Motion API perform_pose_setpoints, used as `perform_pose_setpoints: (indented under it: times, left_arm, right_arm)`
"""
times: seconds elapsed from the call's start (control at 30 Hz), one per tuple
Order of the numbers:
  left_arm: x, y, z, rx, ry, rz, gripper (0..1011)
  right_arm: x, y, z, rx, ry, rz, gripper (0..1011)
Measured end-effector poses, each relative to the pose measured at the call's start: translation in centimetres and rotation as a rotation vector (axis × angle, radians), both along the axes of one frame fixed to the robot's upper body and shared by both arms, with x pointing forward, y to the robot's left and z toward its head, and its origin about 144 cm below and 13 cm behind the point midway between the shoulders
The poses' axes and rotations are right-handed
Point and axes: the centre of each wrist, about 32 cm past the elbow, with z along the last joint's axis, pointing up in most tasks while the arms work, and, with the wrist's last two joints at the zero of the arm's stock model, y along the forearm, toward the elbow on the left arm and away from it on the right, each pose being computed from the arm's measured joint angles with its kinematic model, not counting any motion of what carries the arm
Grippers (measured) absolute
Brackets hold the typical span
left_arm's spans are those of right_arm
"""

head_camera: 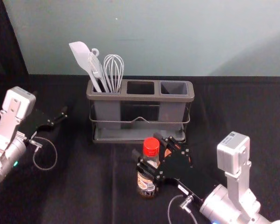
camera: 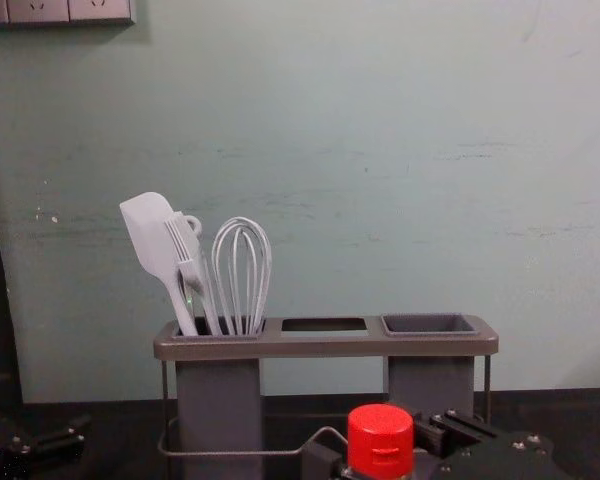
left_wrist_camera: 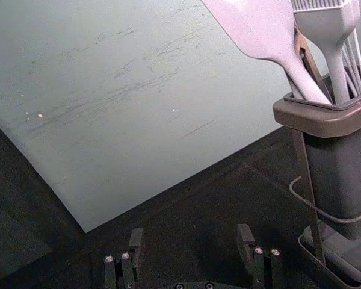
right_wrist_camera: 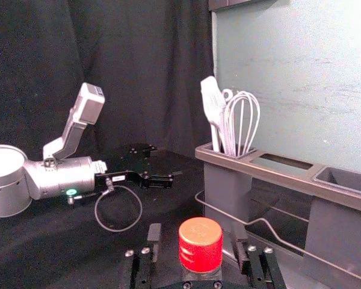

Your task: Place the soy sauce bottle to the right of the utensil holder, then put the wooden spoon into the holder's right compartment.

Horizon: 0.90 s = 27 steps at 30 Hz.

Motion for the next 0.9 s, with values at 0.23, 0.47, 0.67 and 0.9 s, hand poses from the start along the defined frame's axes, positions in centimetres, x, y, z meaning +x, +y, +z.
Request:
perform_pose_setpoints:
  times: [0.23,0.47,0.67,0.9]
  left_arm:
    - [0.0,0.0,0.0,0.000,0.000,0.000,1000]
    - [0.0,0.0,0.0,0.000,0.000,0.000,1000]
    - [0.0,0.0,0.0,0.000,0.000,0.000,1000]
    - [0.0,0.0,0.0,0.000,0.000,0.000,1000]
  right_arm:
    - [-0.2,-0.1,0.1,0.002,-0.005,-0.011,542]
    - [-0.4,-0.2,0.2,0.008,-0.009,-0.023,390]
    - [-0.8,-0.5,1.4,0.034,-0.037,-0.015,388]
    - [-1.3,-1.5,2.7,0.060,-0.072,-0.022,390]
